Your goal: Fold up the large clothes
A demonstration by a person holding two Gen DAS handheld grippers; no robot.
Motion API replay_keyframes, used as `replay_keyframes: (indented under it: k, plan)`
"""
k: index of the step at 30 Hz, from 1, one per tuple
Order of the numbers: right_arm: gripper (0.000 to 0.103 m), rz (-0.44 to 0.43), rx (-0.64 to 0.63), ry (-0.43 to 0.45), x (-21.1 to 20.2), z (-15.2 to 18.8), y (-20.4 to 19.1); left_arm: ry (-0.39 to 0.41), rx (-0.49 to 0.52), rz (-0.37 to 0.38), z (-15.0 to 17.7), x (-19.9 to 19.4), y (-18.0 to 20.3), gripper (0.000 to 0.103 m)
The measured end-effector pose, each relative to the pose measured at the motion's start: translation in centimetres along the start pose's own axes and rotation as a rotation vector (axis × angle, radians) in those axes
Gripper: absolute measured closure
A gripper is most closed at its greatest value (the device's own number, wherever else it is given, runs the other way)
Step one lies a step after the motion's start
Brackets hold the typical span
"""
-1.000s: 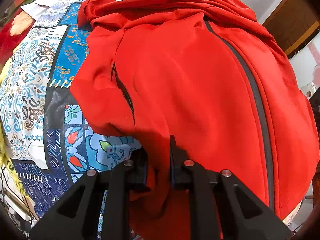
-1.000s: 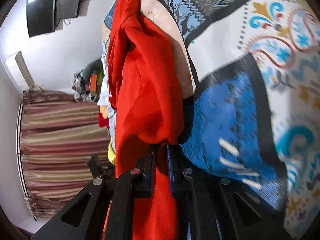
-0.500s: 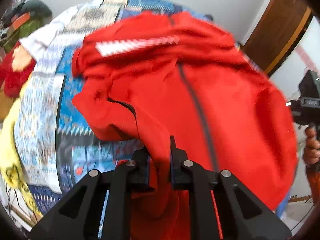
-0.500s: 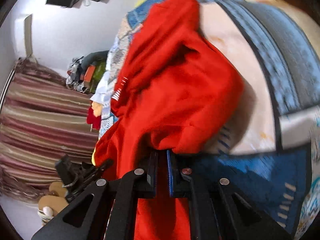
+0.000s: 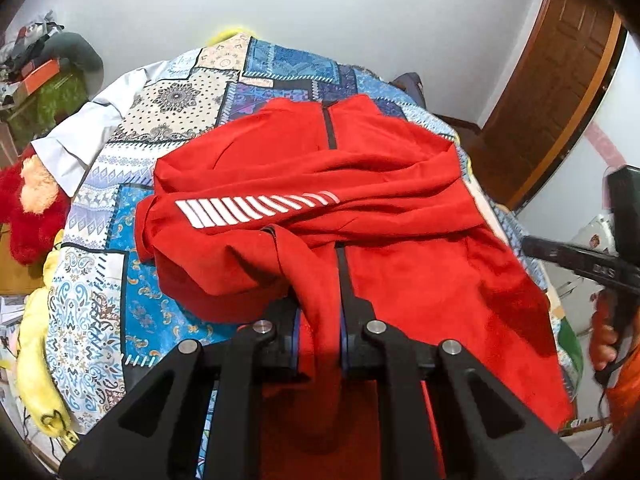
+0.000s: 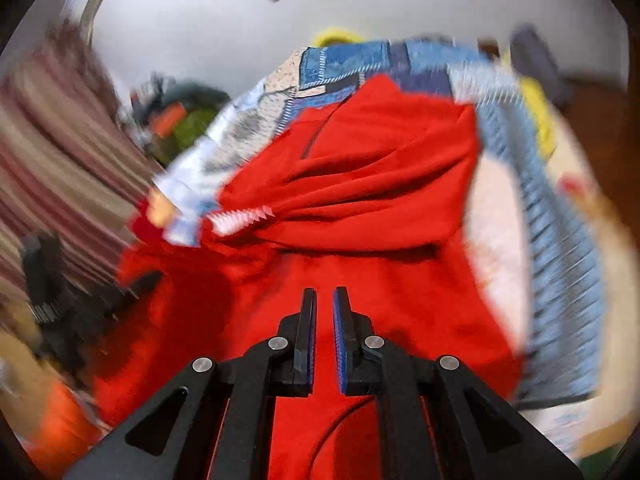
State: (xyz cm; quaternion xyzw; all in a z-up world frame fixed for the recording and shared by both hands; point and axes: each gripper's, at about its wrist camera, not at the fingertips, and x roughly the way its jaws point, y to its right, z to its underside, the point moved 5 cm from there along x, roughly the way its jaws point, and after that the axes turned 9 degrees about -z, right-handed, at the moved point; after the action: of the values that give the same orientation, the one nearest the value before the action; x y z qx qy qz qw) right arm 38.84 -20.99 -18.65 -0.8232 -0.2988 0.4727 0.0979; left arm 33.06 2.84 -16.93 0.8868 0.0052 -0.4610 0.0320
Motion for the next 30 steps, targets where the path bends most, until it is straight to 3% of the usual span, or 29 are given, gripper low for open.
replay_keyframes:
  k: [2, 8, 10, 13, 17, 21, 24, 26, 28, 29, 30]
  plan:
    - [0.097, 0.08, -0.056, -0.024, -1.8, 1.5, 1.1, -0.015, 0.0, -0.009, 1.1, 0.4, -0.4, 0.09]
    - [0.097, 0.217, -0.067, -0.121, -5.3, 7.6, 4.9, -0.065, 0.005, -0.05, 4.9, 1.5, -1.8, 0.09]
    - [0.097, 0.205, 0.001, -0.162, -6.2, 10.3, 6.3, -0.099, 0.01, -0.068, 6.5, 1.9, -2.3, 0.09]
    - [0.097, 0.173, 0.078, -0.179, -6.8, 13.1, 7.1, -0.156, 0.052, -0.167, 9.8, 2.8, -3.5, 0.089]
    - [0.097, 0.053, 0.133, -0.157, -6.7, 13.8, 5.6, -0.264, 0.055, -0.254, 14.4, 4.1, -5.7, 0.086]
    - [0.097, -0.012, 0.033, -0.176, -4.7, 13.9, 1.5, -0.329, 0.061, -0.299, 17.7, 4.7, -7.2, 0.083]
    - [0.097, 0.078, -0.107, -0.293, -0.7, 15.5, 0.3, -0.34, 0.082, -0.323, 19.1, 4.9, -7.5, 0.083]
    - [0.096, 0.125, -0.179, -0.23, -0.4, 15.8, 0.1, -0.349, 0.086, -0.316, 19.6, 5.2, -7.4, 0.082]
    - [0.084, 0.156, -0.156, -0.214, -0.6, 15.8, 0.6, -0.348, 0.098, -0.317, 19.8, 5.2, -7.3, 0.082]
    - [0.058, 0.207, -0.12, -0.2, -0.9, 15.8, 1.3, -0.344, 0.105, -0.319, 19.9, 5.3, -7.3, 0.082]
    - [0.039, 0.273, -0.105, -0.19, -1.1, 15.8, 2.3, -0.342, 0.111, -0.319, 19.9, 5.3, -7.2, 0.082]
